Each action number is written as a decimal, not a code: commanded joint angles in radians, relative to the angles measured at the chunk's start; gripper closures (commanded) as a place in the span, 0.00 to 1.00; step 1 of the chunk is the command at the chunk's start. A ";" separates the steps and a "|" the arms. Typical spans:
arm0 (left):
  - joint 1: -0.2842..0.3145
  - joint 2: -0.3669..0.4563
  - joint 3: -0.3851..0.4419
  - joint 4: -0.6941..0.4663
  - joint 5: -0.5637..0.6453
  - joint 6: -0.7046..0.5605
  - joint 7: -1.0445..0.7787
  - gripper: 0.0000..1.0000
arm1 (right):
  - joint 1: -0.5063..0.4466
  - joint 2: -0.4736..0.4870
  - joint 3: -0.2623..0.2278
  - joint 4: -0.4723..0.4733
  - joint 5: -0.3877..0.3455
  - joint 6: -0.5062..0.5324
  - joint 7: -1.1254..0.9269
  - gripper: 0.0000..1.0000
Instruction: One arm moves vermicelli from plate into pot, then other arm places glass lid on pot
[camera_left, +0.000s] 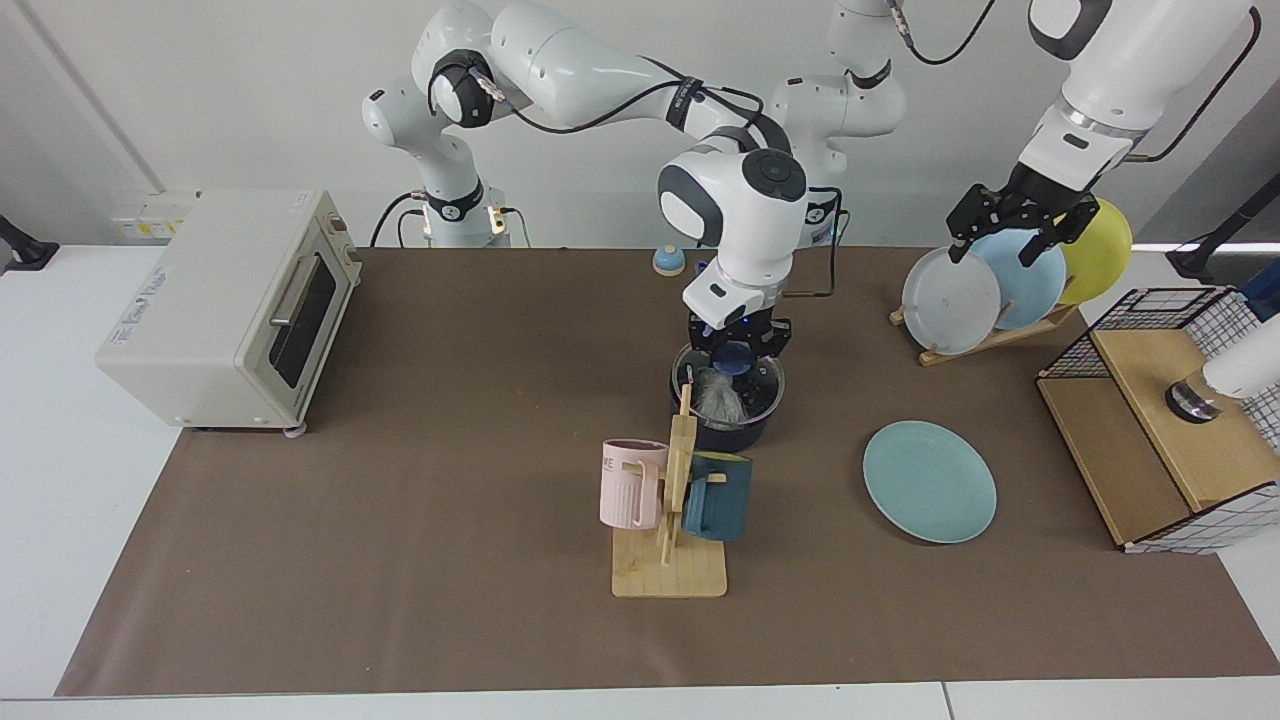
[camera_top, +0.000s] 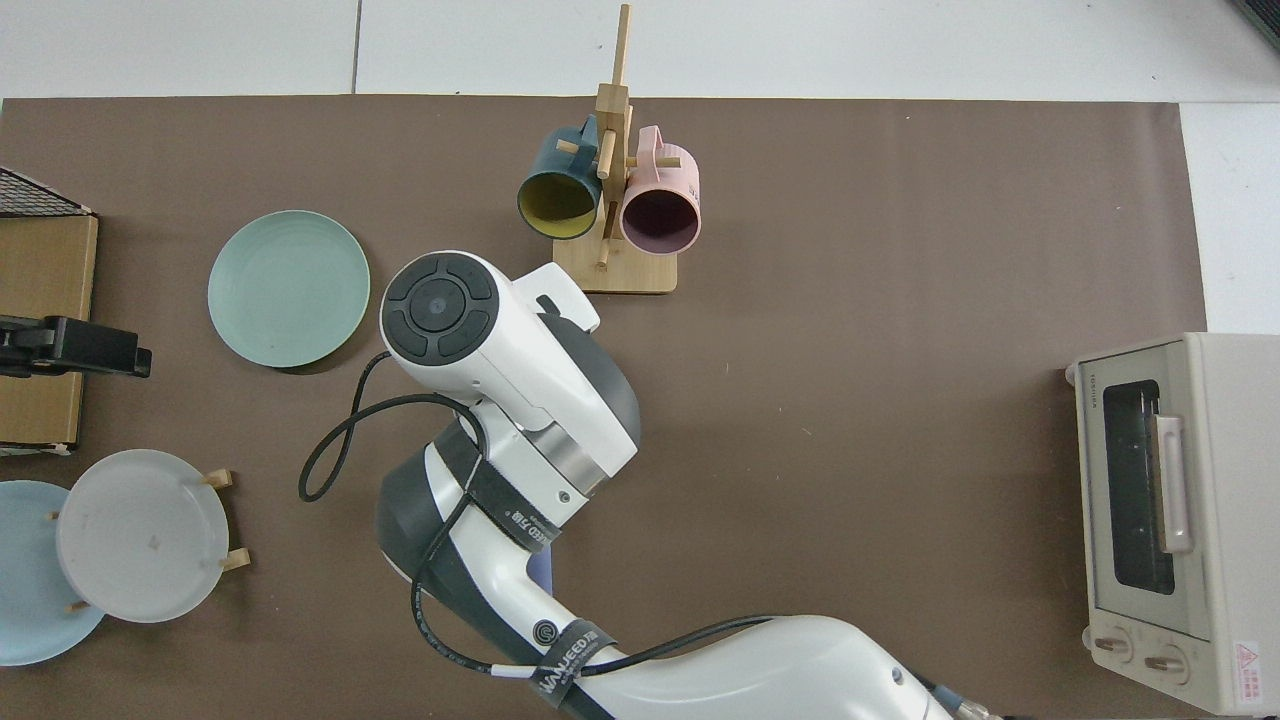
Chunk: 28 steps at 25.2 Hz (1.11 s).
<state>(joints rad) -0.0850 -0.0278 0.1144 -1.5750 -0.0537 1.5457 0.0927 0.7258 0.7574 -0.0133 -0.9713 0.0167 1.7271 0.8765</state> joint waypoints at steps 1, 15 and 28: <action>-0.004 -0.029 -0.001 -0.036 0.015 0.020 0.009 0.00 | -0.003 -0.006 0.004 -0.004 -0.011 -0.014 -0.025 1.00; -0.004 -0.029 -0.001 -0.034 0.015 0.022 0.007 0.00 | -0.009 -0.007 0.004 -0.032 -0.004 0.005 -0.053 1.00; -0.004 -0.027 -0.001 -0.034 0.015 0.022 0.007 0.00 | -0.009 -0.009 0.006 -0.032 0.003 0.005 -0.062 1.00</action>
<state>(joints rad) -0.0850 -0.0279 0.1144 -1.5750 -0.0538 1.5458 0.0927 0.7250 0.7591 -0.0135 -0.9890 0.0171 1.7252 0.8497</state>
